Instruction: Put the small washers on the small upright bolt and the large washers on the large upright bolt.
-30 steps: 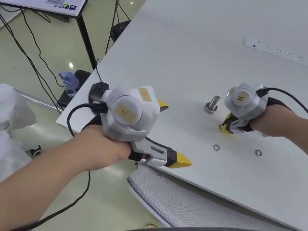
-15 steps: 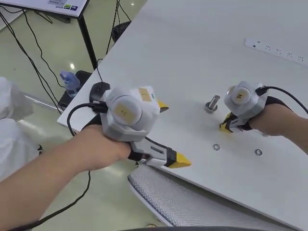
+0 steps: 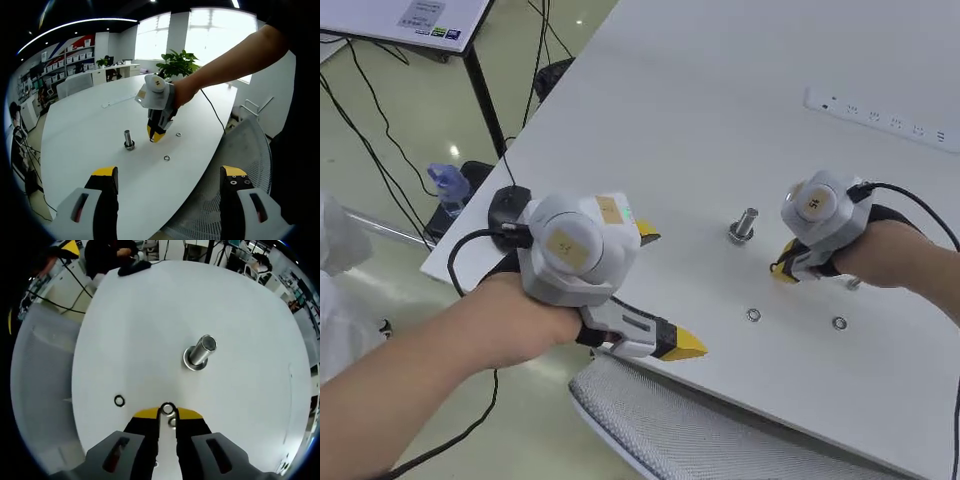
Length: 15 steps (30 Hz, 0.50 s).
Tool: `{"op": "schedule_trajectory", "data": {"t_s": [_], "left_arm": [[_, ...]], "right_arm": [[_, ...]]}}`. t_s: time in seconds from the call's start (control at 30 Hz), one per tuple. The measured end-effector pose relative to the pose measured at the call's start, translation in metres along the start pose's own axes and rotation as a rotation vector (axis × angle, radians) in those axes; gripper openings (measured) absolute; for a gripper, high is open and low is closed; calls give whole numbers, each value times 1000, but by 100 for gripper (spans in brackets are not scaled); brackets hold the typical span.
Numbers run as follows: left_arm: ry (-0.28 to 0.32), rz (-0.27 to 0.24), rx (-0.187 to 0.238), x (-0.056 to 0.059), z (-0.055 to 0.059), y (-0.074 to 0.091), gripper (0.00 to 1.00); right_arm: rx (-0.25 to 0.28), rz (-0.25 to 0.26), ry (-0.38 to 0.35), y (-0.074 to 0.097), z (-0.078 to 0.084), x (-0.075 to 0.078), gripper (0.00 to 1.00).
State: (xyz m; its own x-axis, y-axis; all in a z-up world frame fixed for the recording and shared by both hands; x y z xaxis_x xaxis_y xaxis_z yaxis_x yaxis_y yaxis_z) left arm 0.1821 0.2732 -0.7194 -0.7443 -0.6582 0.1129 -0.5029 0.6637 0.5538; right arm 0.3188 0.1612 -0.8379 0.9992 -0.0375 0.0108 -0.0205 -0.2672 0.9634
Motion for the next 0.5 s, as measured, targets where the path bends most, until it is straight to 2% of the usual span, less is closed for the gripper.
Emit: {"op": "schedule_trajectory", "data": {"t_s": [0.27, 0.5], "left_arm": [[-19, 20, 5, 3, -7, -8, 83], [-19, 28, 31, 3, -15, -17, 84]], "right_arm": [[7, -10, -24, 17, 13, -7, 12], [17, 4, -65, 35, 31, -6, 12]]}}
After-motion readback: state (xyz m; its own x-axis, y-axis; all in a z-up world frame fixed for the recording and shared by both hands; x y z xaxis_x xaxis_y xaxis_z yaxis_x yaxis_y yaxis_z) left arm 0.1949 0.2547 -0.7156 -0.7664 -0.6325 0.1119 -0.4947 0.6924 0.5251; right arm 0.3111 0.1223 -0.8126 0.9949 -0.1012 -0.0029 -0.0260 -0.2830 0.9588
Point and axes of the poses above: the centre of the closed fingertips' face, and the gripper's own axes: y roughly backward along the fingers, x roughly to its right, z roughly out of its underside, the point moved 1 cm from there along y, roughly backward along the fingers
